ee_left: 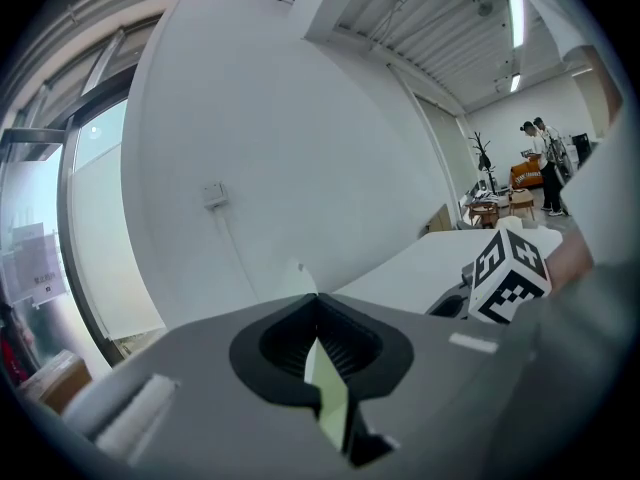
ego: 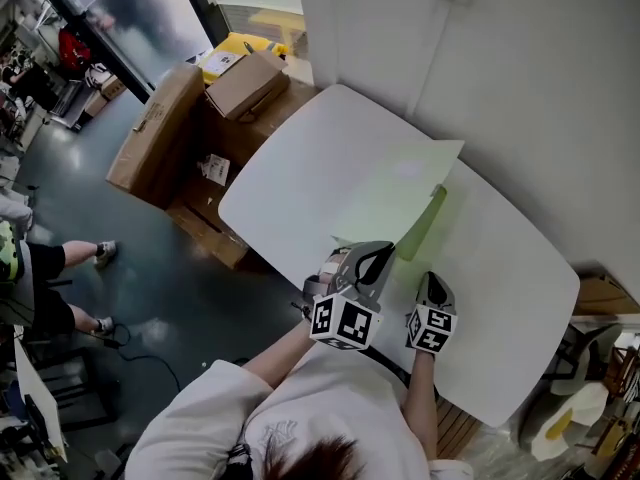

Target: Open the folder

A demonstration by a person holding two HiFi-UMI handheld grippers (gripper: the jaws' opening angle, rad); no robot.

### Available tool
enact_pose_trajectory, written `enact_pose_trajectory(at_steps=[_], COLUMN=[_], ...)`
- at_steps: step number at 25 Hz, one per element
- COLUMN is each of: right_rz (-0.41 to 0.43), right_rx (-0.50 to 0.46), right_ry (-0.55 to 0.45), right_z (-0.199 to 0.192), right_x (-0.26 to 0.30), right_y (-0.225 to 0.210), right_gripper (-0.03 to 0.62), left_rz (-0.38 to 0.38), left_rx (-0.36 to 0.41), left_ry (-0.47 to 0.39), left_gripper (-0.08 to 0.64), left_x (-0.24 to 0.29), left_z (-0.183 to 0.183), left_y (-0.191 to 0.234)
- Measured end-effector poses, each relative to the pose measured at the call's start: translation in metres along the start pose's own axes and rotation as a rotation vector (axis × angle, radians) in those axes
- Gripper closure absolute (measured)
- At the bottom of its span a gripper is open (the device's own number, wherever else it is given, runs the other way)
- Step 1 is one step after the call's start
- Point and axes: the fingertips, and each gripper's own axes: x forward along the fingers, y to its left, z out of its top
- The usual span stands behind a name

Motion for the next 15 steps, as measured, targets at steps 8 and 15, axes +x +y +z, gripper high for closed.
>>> enact_pose_trajectory(at_steps=[8,15], right_rz=[-0.033,-0.037], right_rx=[0.008,0.019], right_ry=[0.000,-0.006], right_z=[0.001,0.001], right_x=[0.001,0.005], right_y=[-0.001,0.005], right_gripper=[0.586,0.586], left_rz=[0.016,0.038], left_rx=[-0.053,-0.087], left_ry=[-0.016,-0.018], left_gripper=[0.551,0.551], left_x=[-0.006,-0.013], left_z=[-0.003,-0.007], left_y=[0.016,0.028])
